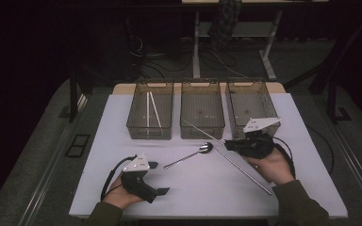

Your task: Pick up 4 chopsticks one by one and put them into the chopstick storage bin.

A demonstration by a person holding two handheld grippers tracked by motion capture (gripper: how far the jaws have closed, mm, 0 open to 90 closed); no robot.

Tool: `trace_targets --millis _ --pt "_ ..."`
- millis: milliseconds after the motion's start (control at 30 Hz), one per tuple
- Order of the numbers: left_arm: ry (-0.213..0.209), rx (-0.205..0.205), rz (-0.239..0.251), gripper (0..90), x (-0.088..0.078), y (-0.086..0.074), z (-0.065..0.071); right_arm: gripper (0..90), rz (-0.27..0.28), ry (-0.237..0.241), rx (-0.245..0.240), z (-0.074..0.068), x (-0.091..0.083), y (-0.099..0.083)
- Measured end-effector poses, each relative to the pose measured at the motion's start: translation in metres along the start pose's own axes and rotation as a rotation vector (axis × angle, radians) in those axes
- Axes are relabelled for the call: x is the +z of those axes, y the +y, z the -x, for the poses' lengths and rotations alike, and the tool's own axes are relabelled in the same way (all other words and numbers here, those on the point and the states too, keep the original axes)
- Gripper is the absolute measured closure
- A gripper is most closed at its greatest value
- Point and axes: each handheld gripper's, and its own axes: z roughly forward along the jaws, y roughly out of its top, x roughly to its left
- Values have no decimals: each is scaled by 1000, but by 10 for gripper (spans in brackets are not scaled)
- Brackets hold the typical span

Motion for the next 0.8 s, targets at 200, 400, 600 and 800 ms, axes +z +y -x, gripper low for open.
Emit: trace_targets --millis 200,400,600,800 --pt "-2 1 2 0 0 0 1 847 3 -7 -7 0 17 22" --pt "-7 2 8 0 0 0 1 847 -12 -28 -10 -2 33 45" --pt "-8 0 13 0 -1 1 1 847 -19 -47 -3 0 49 66" --pt "-12 1 11 0 -1 1 1 847 -22 -55 11 3 66 84"
